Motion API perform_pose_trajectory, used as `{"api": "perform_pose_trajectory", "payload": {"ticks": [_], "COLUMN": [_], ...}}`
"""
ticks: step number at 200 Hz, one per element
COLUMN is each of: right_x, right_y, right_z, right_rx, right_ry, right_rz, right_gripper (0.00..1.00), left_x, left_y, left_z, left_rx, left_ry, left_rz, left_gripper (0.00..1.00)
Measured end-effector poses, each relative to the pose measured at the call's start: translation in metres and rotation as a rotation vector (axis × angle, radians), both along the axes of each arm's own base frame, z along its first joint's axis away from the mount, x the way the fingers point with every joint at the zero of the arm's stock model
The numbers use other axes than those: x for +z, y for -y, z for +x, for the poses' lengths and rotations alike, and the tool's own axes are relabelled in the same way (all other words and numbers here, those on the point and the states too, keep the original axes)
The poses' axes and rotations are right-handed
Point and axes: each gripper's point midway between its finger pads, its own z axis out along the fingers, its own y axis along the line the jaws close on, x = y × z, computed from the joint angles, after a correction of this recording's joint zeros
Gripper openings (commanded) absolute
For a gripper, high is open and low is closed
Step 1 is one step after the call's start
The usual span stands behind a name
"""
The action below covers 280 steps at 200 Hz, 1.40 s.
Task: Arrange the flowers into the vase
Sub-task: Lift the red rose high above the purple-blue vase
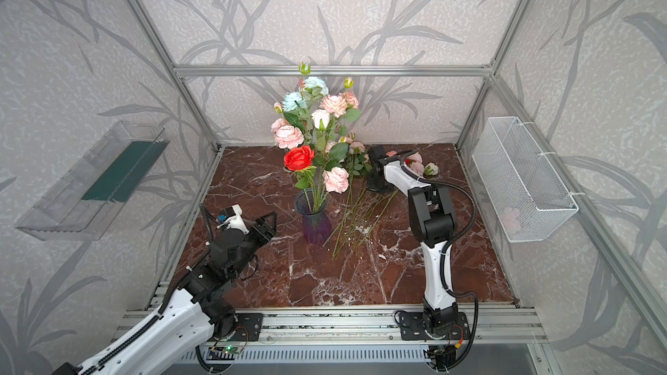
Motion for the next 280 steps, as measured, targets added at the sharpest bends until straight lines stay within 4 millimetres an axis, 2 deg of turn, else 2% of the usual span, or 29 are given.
{"api": "perform_pose_trajectory", "payload": {"ticks": [47,71,99,128,158,176,203,240,260,280], "right_x": [0.100,0.139,0.192,0.269,0.326,0.359,0.420,0.497,0.525,0.540], "right_y": [-0.007,-0.012,-0.014,-0.020,-0.022,-0.039,-0.071,-0.096,-0.108,-0.125], "right_z": [-0.009,-0.023,-0.052,-0.083,-0.115,-0.136,-0.169,-0.212,-0.221,-0.217], "right_rx": [0.075,0.115,0.167,0.207,0.237,0.296,0.387,0.450,0.466,0.474], "right_ry": [0.225,0.326,0.479,0.684,0.837,0.926,1.093,1.309,1.382,1.424], "right_rz": [-0.016,-0.043,-0.110,-0.137,-0.159,-0.164,-0.147,-0.091,-0.081,-0.094], "right_gripper": [0.00,0.00,0.00,0.00,0.00,0.00,0.00,0.00,0.00,0.00], "left_x": [0.003,0.013,0.032,0.054,0.061,0.061,0.062,0.067,0.068,0.068], "left_y": [-0.002,-0.002,-0.005,-0.010,-0.015,-0.019,-0.024,-0.031,-0.033,-0.036], "left_z": [0.001,0.003,0.004,0.003,0.000,-0.002,-0.006,-0.010,-0.013,-0.016], "left_rx": [-0.003,-0.004,-0.001,0.012,0.026,0.033,0.046,0.063,0.067,0.072], "left_ry": [0.009,0.028,0.063,0.113,0.133,0.134,0.127,0.130,0.131,0.132], "left_rz": [0.029,0.041,0.071,0.094,0.105,0.121,0.143,0.151,0.150,0.151], "left_gripper": [0.71,0.71,0.71,0.71,0.71,0.71,0.71,0.71,0.71,0.71]}}
